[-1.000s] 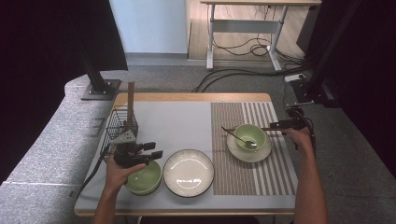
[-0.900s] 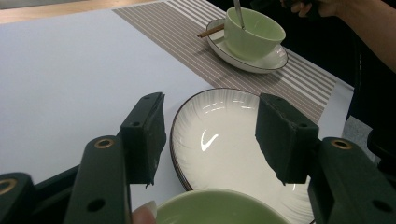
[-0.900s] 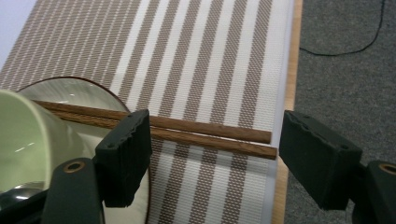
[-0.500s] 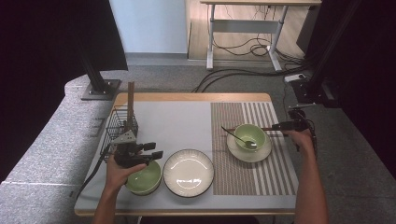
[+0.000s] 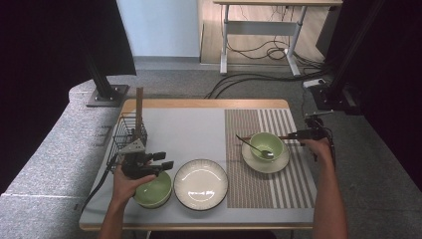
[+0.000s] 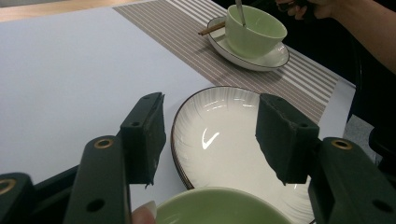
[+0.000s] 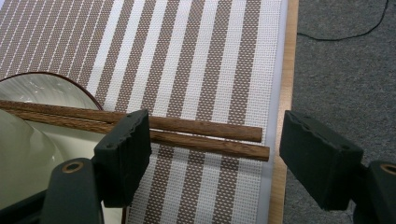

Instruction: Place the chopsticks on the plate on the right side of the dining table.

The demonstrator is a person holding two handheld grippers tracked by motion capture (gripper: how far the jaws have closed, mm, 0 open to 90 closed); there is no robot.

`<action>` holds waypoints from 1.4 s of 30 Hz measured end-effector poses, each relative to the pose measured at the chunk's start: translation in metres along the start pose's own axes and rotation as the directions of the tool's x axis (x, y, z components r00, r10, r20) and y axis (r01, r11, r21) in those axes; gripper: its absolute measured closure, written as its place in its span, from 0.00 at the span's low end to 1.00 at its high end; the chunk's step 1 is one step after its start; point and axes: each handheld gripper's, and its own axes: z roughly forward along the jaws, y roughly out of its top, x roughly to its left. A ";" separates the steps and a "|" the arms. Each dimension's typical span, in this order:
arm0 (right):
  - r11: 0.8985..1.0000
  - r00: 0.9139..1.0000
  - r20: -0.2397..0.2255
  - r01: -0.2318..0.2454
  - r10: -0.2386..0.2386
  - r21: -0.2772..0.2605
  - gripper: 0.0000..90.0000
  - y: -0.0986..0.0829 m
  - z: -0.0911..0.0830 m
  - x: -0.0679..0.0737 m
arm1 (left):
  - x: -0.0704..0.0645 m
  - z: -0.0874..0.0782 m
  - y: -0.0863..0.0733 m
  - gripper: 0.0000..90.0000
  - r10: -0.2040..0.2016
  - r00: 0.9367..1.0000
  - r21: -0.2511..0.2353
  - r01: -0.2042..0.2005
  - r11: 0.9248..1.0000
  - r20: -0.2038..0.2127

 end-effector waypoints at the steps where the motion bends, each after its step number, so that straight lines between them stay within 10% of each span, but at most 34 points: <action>1: 1.000 1.000 -0.001 0.002 -0.002 0.002 0.28 0.000 0.000 0.000 | 0.000 0.000 0.000 0.47 0.000 1.000 0.000 0.000 1.000 0.000; 42: 0.998 0.997 -0.055 0.064 -0.063 0.015 0.29 -0.001 0.006 0.025 | 0.000 -0.002 0.000 0.47 0.005 1.000 -0.003 -0.005 1.000 0.005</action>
